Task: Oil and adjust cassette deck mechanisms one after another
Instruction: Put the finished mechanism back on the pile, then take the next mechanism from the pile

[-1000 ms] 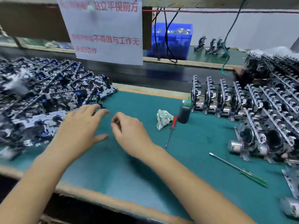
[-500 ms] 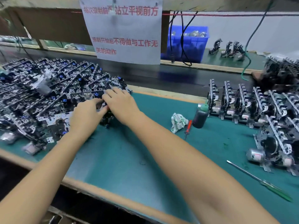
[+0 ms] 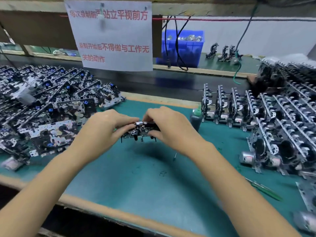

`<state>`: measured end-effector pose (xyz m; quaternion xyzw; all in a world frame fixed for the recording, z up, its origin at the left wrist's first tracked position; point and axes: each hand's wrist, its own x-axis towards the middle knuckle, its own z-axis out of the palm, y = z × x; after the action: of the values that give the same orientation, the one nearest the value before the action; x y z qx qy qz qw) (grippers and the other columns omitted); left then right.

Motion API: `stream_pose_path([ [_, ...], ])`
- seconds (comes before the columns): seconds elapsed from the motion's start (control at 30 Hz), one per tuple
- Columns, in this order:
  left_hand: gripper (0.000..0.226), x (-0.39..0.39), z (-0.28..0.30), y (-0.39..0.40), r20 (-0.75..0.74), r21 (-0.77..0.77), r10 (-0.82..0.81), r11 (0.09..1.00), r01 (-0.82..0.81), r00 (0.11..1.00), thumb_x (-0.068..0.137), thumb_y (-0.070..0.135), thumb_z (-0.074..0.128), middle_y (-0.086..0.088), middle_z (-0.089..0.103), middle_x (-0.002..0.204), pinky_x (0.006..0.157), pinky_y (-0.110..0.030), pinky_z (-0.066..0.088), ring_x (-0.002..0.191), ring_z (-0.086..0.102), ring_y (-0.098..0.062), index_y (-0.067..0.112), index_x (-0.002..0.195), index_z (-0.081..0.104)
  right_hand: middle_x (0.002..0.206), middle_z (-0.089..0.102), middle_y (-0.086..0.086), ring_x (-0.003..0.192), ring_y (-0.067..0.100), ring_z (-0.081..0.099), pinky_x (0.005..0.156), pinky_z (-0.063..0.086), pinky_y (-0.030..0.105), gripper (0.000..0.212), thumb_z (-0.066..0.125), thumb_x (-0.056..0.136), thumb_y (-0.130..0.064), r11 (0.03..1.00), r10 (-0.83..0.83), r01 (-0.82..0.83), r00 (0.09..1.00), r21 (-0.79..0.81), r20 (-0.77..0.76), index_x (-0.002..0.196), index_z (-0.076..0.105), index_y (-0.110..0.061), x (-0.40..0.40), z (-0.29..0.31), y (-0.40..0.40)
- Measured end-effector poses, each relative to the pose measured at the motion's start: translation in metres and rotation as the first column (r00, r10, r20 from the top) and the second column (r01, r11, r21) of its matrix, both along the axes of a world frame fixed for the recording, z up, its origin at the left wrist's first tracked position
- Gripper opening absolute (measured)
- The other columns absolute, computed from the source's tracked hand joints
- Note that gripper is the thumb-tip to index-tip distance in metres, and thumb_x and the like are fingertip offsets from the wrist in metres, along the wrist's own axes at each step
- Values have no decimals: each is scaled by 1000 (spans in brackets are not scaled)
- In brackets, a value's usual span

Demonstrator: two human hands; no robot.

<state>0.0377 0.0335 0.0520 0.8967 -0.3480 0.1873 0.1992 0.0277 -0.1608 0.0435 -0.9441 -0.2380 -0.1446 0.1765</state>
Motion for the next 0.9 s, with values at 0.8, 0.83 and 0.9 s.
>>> stream_pose_path([
  [0.8,113,-66,-91,-123,-548,-185,-400,915,359,735,63,43,85,47,11,135,102,1,12,130,17,18,47,142,5,105,54,-14,102,4,48,88,38,23,20,54,84,-40,756,-546,451,834,474,78,99,58,-29,-177,-89,-120],
  [0.83,113,-67,-90,-123,-555,-189,-397,916,354,731,63,42,85,45,13,136,102,1,12,130,17,18,46,142,5,108,51,-18,105,1,47,87,38,21,20,52,83,-44,704,-573,495,820,510,-5,100,55,-34,-175,-90,-121],
  [0.9,112,-68,-90,-123,-570,-203,-398,916,346,719,63,40,86,42,14,137,102,0,12,131,18,17,44,142,6,112,46,-26,110,0,46,90,37,19,26,50,81,-53,630,-571,549,807,549,-151,103,52,-40,-174,-92,-123],
])
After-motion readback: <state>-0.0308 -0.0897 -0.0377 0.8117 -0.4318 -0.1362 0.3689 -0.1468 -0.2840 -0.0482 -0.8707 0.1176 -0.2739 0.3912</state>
